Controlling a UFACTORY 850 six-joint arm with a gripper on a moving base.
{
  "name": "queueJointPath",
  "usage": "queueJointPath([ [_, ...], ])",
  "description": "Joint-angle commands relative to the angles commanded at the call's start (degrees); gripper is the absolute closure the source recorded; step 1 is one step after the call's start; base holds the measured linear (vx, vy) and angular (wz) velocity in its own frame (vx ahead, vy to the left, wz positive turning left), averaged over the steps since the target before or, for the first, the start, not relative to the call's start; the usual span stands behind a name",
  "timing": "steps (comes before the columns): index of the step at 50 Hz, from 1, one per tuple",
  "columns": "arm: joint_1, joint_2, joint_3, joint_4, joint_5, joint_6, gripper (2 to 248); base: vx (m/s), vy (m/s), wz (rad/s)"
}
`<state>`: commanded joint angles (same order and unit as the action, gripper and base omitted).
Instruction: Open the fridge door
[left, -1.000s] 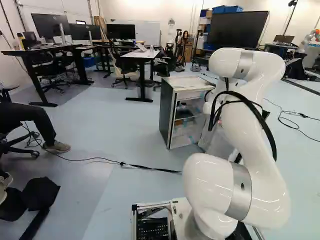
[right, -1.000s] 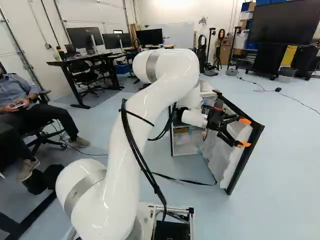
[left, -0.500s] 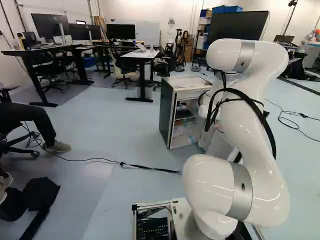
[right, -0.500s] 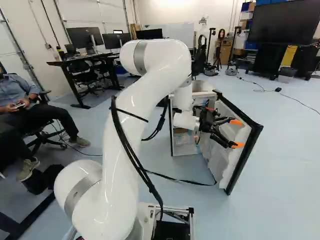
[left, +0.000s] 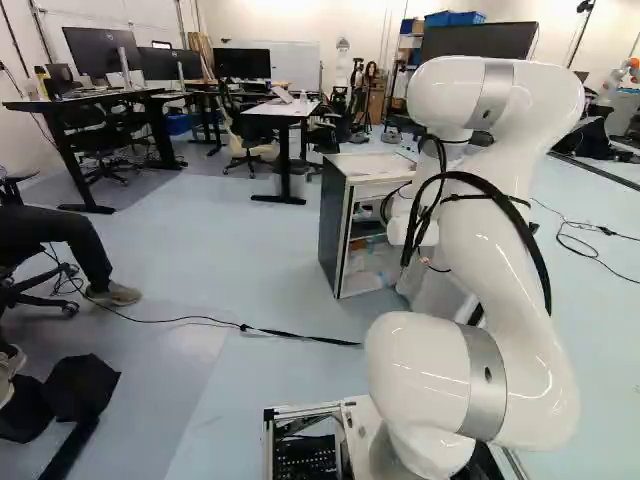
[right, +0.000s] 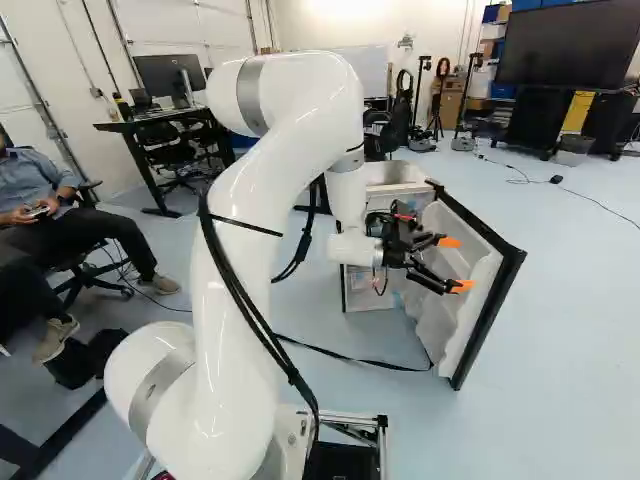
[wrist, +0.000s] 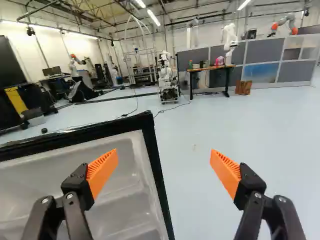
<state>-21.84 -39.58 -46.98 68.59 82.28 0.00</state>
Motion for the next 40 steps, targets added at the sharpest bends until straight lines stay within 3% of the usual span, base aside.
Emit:
queueJointPath([
  [40,6.61,7.44,12.91,-9.52,0.00,0.00,3,0.000,0.000,0.000],
])
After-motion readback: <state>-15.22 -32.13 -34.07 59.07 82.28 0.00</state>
